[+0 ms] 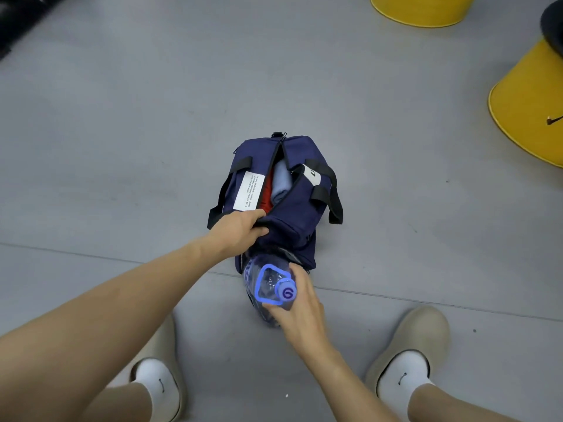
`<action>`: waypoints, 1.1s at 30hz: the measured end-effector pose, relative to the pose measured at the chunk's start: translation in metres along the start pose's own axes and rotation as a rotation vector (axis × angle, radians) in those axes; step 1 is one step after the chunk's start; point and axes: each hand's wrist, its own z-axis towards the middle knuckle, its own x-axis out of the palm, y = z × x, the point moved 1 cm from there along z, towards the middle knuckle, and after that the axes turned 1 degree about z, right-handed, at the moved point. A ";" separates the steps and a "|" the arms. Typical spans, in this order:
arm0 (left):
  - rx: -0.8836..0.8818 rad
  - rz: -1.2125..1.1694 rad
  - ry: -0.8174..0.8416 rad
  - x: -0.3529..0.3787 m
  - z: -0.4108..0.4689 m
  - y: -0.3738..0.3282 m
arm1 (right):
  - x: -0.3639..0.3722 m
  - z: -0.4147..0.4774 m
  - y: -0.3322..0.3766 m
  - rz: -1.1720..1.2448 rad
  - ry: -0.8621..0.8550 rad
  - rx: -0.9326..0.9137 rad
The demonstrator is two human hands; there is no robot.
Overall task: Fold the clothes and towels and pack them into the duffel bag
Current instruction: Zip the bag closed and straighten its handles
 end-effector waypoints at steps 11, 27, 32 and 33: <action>0.005 -0.131 -0.077 0.001 -0.011 -0.025 | 0.034 0.058 -0.001 -0.447 -0.251 0.070; 0.061 -0.043 0.081 0.010 -0.007 -0.024 | 0.021 0.072 0.004 -0.177 -0.391 0.261; -0.002 -0.326 0.015 0.018 -0.013 -0.017 | 0.008 0.047 -0.008 -0.290 -0.299 -0.104; -0.006 -0.381 0.010 0.021 -0.014 -0.016 | 0.007 0.041 -0.011 -0.315 -0.297 -0.181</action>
